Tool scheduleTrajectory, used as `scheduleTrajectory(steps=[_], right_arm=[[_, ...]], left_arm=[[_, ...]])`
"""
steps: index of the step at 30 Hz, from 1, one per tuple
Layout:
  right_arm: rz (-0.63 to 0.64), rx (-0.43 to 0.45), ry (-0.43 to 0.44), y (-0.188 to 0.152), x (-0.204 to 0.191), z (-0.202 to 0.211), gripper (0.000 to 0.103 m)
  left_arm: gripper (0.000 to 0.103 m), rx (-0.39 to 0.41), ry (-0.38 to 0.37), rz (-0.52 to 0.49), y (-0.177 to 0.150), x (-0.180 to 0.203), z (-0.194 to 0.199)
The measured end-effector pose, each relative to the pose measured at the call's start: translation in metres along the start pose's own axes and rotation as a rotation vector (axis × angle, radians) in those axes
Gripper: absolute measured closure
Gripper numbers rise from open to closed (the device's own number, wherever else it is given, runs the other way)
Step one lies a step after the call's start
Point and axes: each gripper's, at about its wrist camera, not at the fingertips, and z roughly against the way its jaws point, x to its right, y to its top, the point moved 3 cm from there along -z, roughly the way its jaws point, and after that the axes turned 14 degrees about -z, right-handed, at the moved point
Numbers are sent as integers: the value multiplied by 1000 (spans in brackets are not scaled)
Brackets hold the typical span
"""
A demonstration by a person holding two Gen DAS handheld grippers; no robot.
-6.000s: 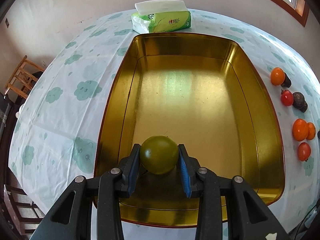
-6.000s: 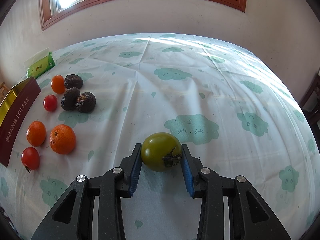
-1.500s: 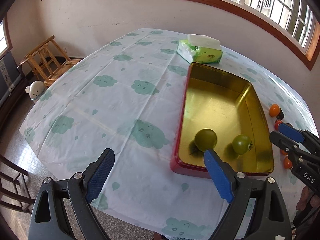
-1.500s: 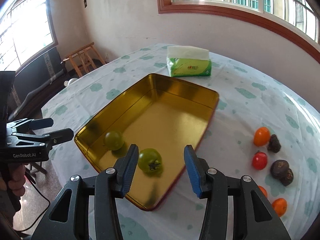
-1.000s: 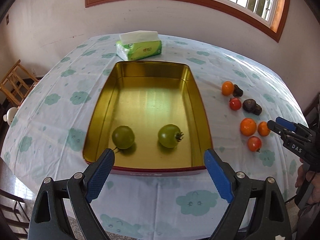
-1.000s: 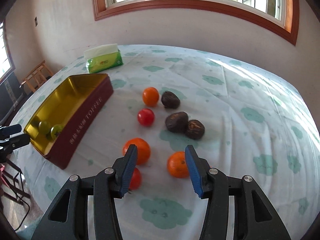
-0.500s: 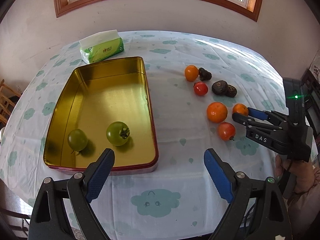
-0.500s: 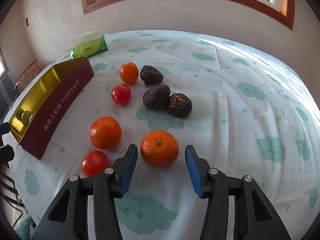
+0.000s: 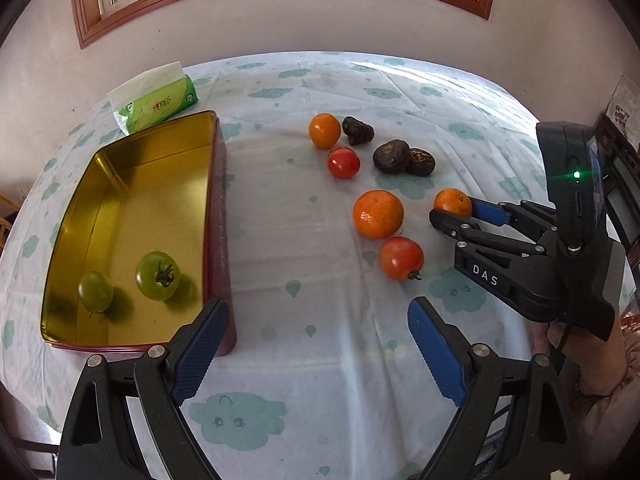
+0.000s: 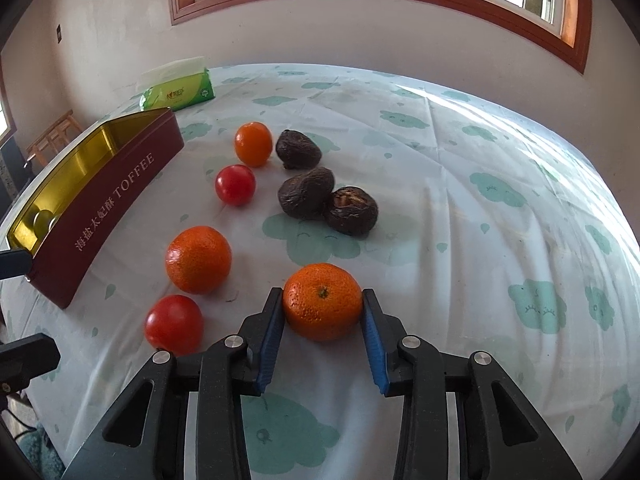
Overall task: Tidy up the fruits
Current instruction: 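Grasp a mandarin orange with the right tool and lift it, then grasp the red tomato with the left tool and lift it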
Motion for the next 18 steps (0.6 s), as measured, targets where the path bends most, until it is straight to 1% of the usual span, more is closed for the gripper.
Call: scheduleTrajectory(steps=[4,6,10,11,15,16,18], right_arm=[[-54,11,-39,4,30,4,64],[-80,16,-59,5,45,6,64],[-128,19,-92,4,72,10,64],[-151,17,-78,4,78,11,64],[-186,18,-70,4,87,13,64],[-181,18,-75,4,87,12,64],[-173,18,-83,4,88,12,64]], left_arm=[[14,9,-14,-39,7,16,-5],[14,13,-22,-40,11,21,-10],[19,1,-37,-26,18,28,-21],[20,-5,-40,-22,20,29,-24],[28,-30,-58,4,23,32,-36],[34,-36,-63,9,24,33,-39],[40,-55,-68,20,25,35,-45]])
